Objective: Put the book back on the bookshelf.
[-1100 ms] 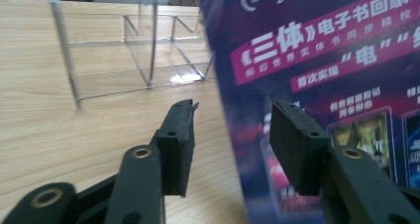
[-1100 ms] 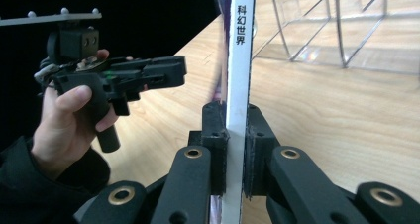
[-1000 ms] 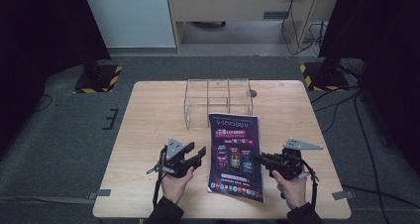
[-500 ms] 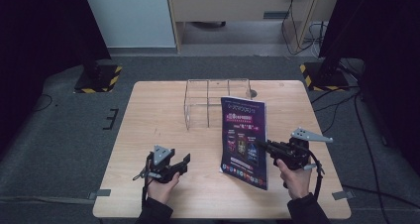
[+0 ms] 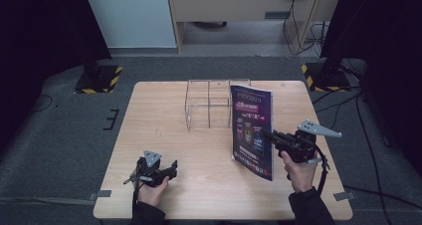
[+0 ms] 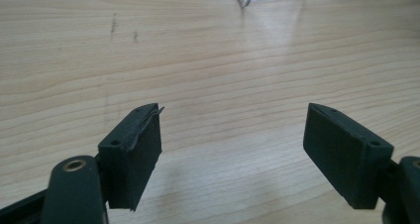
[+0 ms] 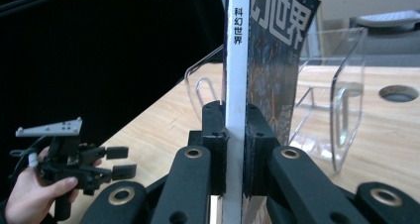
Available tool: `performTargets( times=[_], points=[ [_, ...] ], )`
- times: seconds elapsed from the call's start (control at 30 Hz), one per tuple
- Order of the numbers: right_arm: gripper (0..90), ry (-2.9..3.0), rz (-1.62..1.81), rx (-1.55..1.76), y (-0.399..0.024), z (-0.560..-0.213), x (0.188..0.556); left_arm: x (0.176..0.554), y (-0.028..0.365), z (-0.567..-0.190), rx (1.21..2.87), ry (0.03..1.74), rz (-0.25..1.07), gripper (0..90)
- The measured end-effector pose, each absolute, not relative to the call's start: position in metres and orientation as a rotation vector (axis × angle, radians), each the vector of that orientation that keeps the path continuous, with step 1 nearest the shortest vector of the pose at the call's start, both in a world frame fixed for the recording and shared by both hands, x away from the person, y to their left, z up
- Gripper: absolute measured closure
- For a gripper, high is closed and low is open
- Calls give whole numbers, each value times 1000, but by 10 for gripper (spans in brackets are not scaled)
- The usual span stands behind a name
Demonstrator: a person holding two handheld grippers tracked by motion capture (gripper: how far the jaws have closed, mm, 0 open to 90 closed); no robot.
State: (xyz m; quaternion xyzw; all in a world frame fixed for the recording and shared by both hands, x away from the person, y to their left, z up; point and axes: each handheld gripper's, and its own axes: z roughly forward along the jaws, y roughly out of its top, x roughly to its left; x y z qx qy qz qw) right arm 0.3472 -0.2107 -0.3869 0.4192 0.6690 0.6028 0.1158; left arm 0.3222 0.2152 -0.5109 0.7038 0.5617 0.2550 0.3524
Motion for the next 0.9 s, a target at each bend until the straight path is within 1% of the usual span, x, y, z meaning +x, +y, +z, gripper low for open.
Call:
performTargets(
  times=[0.47, 0.9],
  points=[
    [831, 1810, 1771, 1196, -221, -358, 357, 332, 224, -524, 1853, 1513, 697, 197],
    [831, 1731, 1716, 1175, -214, -349, 377, 336, 227, -531, 1876, 1537, 700, 191]
  ],
)
